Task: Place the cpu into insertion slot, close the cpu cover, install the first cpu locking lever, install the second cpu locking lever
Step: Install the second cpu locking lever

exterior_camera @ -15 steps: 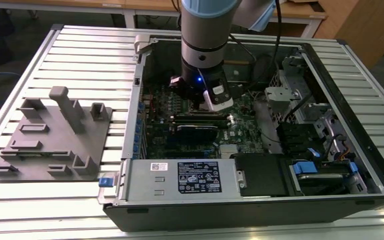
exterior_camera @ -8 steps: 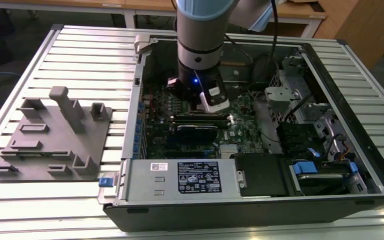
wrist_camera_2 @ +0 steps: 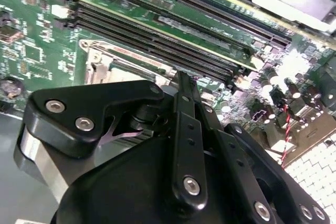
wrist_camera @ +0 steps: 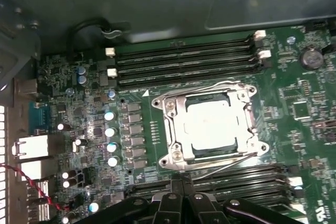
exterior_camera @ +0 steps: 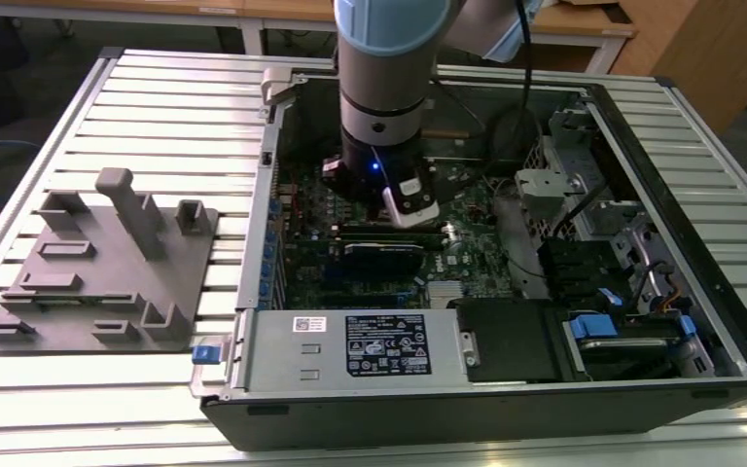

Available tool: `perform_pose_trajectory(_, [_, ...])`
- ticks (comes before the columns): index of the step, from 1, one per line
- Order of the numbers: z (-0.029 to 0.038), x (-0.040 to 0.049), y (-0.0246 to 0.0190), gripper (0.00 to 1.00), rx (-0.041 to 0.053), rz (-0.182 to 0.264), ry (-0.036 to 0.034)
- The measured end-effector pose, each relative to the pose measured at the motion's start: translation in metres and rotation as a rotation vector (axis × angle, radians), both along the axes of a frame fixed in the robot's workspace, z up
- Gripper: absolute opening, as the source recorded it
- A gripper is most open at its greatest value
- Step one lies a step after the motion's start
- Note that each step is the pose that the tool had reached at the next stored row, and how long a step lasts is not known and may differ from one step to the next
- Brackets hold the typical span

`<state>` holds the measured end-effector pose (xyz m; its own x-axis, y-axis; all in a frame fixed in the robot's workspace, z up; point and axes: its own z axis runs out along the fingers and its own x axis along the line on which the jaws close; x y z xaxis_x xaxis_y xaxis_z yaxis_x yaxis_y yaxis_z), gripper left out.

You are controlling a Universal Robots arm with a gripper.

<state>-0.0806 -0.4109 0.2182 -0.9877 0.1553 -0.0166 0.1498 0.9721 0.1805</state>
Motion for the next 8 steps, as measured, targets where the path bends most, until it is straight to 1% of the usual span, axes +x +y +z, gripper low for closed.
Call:
perform_pose_trajectory(2, [-0.0023,-0.0025,0.0000,0.10,0.0000,0.000,0.0000])
perform_pose_trajectory(8, [-0.0103,-0.0050,0.0000,0.10,0.0011,-0.001,0.0000])
